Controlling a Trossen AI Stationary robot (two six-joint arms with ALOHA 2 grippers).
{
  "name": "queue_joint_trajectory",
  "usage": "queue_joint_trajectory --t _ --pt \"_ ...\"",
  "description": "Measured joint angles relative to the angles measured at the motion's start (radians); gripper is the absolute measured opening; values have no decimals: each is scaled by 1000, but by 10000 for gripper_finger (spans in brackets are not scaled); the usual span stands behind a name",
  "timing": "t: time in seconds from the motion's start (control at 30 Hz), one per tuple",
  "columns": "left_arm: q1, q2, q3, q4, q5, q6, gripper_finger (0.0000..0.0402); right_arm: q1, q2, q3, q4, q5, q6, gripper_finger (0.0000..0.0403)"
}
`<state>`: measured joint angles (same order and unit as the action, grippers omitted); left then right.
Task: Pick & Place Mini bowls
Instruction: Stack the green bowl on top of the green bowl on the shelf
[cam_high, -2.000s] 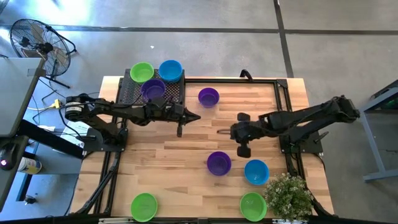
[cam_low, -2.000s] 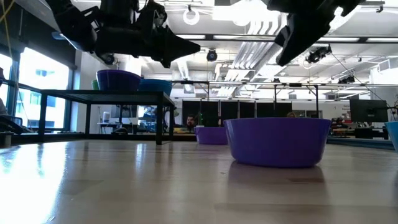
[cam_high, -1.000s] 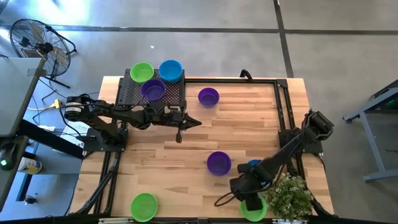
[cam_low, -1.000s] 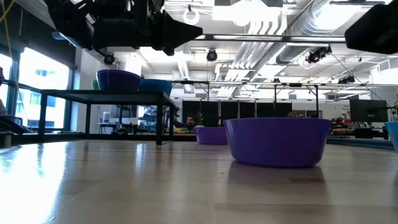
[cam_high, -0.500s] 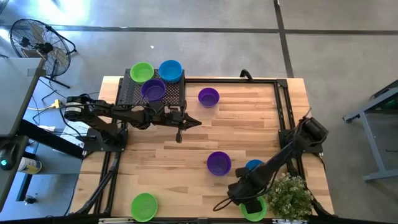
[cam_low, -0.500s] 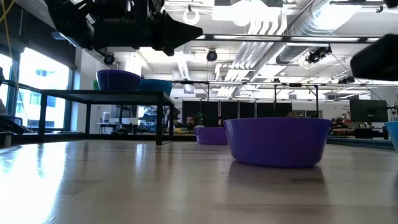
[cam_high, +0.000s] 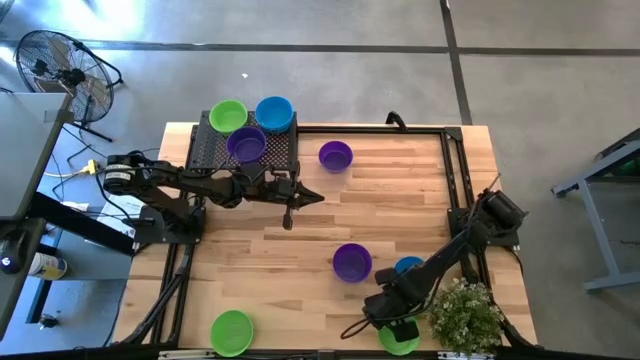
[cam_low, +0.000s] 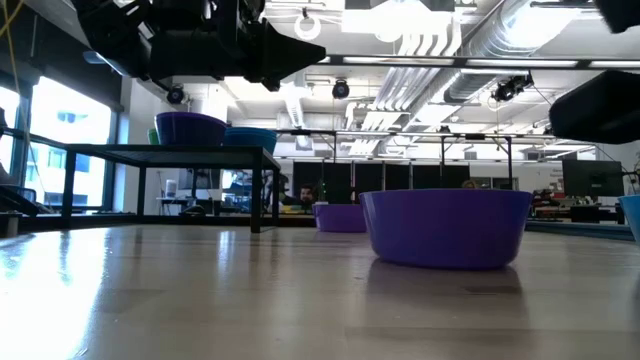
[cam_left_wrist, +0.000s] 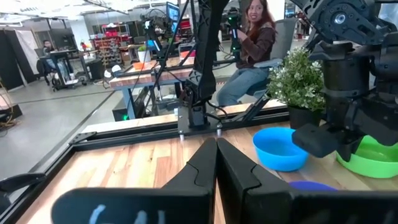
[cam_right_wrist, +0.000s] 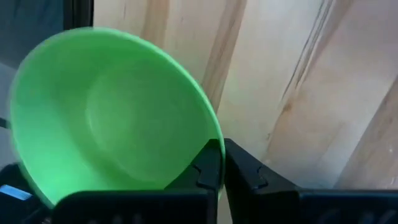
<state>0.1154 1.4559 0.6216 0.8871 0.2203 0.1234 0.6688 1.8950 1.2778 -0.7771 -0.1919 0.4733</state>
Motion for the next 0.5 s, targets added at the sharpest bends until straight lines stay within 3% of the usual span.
queue_joint_trajectory --t 0.3,0.5 --pt "1 0 0 0 0 -16 1 -48 -46 0 20 -64 107 3" --pt "1 0 0 0 0 -16 1 -96 -145 0 16 -13 128 2"
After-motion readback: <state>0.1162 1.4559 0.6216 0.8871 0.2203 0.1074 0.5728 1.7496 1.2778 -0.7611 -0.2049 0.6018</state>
